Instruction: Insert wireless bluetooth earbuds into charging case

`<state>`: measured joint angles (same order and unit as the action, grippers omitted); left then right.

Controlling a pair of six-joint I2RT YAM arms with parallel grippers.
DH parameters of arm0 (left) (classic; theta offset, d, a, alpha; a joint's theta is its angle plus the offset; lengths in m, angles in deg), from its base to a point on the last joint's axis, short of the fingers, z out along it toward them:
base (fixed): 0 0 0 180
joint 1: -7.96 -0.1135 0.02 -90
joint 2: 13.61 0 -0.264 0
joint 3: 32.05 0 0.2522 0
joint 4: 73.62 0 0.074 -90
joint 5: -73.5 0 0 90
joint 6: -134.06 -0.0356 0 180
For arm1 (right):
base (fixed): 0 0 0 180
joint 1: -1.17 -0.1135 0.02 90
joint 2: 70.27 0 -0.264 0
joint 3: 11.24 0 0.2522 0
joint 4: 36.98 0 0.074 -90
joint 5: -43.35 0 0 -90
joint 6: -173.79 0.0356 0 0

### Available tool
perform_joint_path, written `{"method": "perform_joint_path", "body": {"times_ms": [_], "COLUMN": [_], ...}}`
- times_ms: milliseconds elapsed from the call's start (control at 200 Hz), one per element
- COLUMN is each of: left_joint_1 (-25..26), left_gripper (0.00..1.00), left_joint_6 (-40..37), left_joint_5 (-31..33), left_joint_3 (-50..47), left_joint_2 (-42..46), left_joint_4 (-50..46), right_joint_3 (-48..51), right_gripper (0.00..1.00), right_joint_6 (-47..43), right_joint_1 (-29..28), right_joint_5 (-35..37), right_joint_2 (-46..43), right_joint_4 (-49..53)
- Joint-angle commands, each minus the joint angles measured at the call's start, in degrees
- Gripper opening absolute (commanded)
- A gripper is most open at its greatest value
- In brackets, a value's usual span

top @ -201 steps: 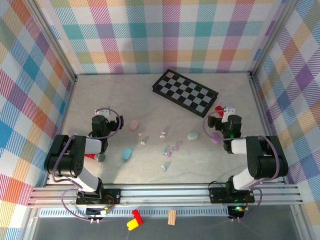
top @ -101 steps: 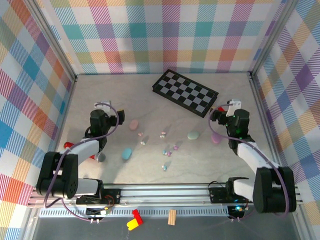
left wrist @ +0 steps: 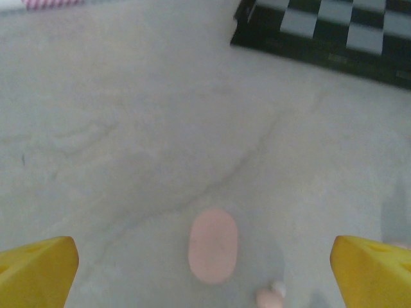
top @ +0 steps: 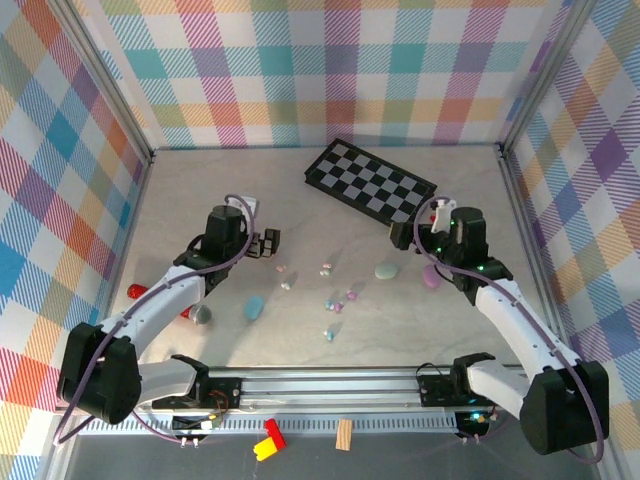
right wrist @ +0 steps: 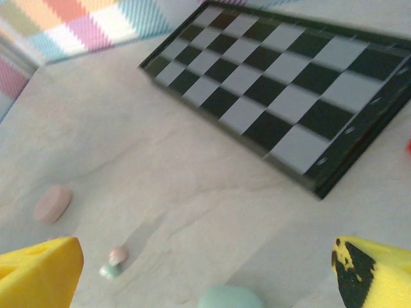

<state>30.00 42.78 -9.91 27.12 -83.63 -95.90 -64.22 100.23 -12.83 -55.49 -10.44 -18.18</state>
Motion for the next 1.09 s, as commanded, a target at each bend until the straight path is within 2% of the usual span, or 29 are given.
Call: {"method": "perform_joint_path", "body": {"times_ms": [0, 130, 325, 505, 810, 1090], "left_joint_1": [0.97, 2.13, 4.63, 6.16, 8.00, 9.76], "left_gripper": [1.00, 1.00, 0.97, 0.91, 0.76, 0.69], "left_joint_6": [5.52, 12.42, 18.67, 19.69, 18.32, 17.45], "left_joint_5": [0.72, -0.44, -3.35, -3.95, -7.37, -8.24], "left_joint_3": [3.60, 5.33, 2.04, -0.33, -1.38, 0.42], "left_joint_2": [-0.97, -0.28, 2.34, 0.86, -6.12, -12.99], "left_joint_4": [-23.92, -35.75, -40.52, -39.95, -36.11, -36.04], "right_joint_3": [-1.37, -1.80, -6.14, -9.19, -8.30, -6.93], "right_gripper": [0.99, 0.99, 0.99, 0.99, 0.99, 0.99], "right_joint_6": [2.62, 2.93, 2.70, 0.81, 5.15, 6.21], "right_joint_1": [-3.03, -5.26, -6.68, -7.88, -9.96, -11.31], "right_joint_5": [-1.12, -0.31, -0.58, 0.40, 0.26, 1.54], "right_joint_2": [1.81, 5.12, 10.64, 13.65, 16.23, 16.02], "right_joint_4": [4.11, 3.04, 2.20, 2.81, 0.10, -0.08]}}
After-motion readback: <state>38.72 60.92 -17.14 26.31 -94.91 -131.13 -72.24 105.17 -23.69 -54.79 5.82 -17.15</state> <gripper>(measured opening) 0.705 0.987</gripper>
